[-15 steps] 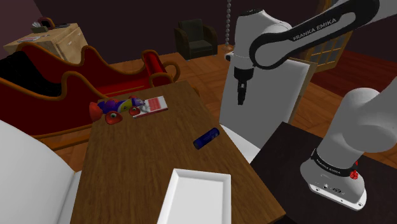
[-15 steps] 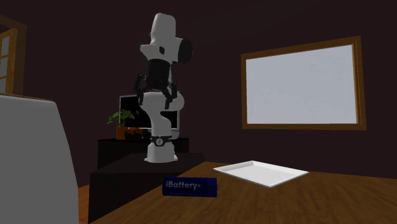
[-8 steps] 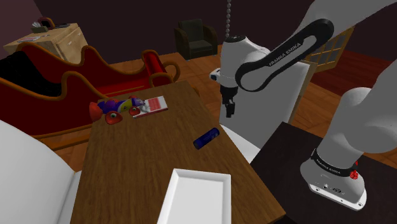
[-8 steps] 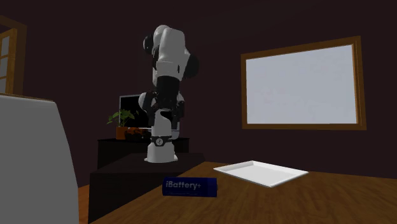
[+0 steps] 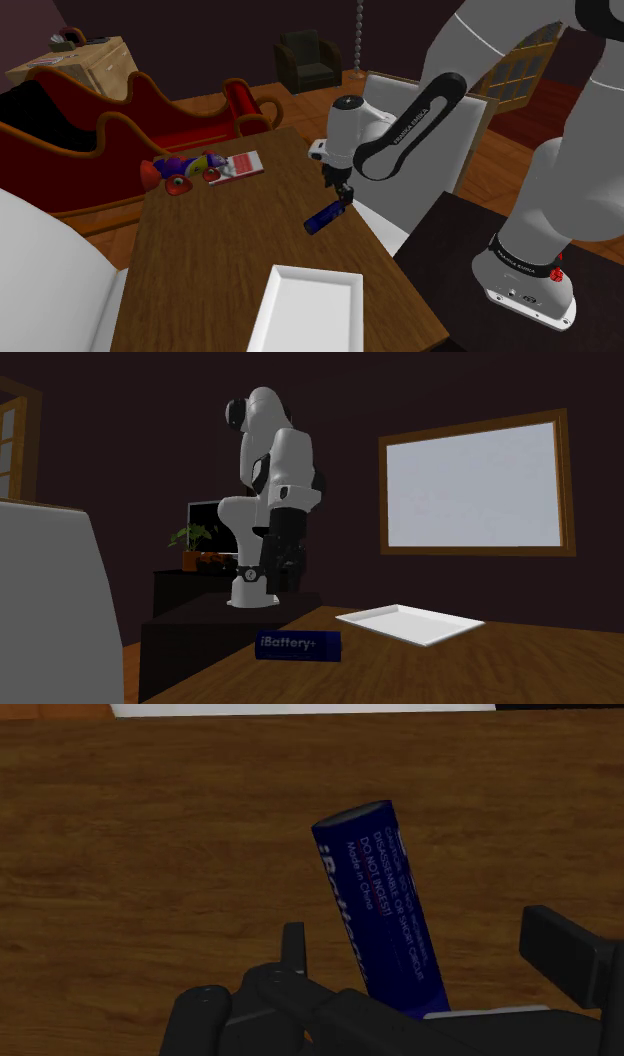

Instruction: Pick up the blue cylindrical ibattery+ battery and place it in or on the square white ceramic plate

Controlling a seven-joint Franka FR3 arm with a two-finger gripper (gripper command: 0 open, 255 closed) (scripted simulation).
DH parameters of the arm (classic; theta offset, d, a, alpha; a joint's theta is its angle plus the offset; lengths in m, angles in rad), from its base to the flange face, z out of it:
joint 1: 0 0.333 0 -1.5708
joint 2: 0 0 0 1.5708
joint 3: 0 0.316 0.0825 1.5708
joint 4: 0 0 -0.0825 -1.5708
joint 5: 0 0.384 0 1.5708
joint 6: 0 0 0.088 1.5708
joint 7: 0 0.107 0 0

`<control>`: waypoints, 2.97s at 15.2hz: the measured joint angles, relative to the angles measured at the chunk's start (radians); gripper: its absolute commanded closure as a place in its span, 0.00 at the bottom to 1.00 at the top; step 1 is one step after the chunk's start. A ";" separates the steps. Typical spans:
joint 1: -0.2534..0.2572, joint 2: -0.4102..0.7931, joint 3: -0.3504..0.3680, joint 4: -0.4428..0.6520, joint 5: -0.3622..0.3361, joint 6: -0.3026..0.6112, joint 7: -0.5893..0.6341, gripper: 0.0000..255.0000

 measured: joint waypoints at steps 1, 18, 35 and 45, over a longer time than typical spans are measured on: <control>0.005 0.042 0.005 0.012 -0.016 0.036 -0.017 0.00; 0.036 0.245 -0.021 0.072 -0.114 0.195 -0.018 1.00; 0.014 0.161 0.013 0.061 -0.065 0.122 -0.060 1.00; -0.002 0.031 0.045 0.065 0.016 -0.009 -0.130 1.00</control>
